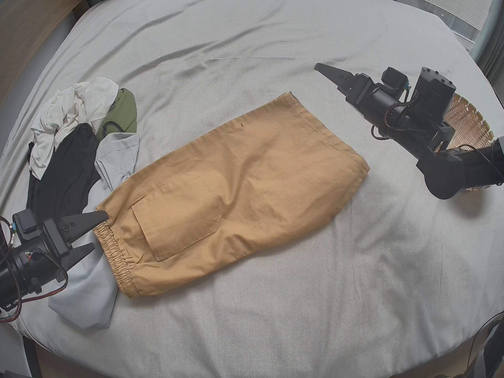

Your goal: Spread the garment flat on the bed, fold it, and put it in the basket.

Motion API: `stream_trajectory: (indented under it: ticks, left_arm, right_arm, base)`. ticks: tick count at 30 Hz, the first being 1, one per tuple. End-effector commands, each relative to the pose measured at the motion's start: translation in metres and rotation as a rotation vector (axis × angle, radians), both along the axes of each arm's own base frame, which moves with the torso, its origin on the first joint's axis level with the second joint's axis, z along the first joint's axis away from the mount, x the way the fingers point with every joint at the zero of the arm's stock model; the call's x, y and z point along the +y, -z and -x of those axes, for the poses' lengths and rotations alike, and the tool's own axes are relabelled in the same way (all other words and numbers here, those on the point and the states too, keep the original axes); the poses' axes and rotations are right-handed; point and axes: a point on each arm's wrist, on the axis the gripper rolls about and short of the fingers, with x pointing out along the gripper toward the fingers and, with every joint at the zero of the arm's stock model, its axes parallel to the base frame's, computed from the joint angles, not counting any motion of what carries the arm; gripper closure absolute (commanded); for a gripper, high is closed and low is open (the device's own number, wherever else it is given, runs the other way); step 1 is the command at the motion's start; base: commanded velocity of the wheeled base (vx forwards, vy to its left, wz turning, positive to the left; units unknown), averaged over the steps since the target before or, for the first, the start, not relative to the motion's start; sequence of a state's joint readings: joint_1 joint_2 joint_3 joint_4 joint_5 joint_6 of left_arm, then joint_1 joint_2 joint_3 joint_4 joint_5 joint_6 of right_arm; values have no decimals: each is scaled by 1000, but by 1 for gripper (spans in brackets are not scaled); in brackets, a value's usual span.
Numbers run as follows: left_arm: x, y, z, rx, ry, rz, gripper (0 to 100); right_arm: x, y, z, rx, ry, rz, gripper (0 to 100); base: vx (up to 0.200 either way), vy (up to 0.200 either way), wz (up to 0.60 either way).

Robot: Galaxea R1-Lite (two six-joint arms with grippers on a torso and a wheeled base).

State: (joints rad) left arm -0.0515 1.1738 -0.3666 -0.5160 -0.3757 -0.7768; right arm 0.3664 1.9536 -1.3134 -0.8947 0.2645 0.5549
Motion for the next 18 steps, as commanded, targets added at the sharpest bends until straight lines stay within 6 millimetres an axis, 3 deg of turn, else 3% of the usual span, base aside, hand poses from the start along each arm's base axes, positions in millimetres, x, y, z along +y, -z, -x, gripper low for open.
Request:
stream_trajectory:
  ticks: [1, 7, 14, 18]
  left_arm:
    - [4, 0, 0, -3, -27, 0, 0]
    - [-1, -2, 30, -59, 56, 34, 0]
    - [-2, -2, 44, -80, 106, 68, 0]
    - [-2, 0, 47, -83, 106, 68, 0]
  right_arm:
    - [-18, 9, 23, 61, 24, 24, 0]
    - [-44, 61, 64, 230, 51, 81, 0]
    - [-55, 89, 79, 276, 75, 94, 0]
    - [-54, 94, 80, 297, 112, 99, 0]
  base:
    - [0, 0, 0]
    - [0, 0, 0]
    - [0, 0, 0]
    - [0, 0, 0]
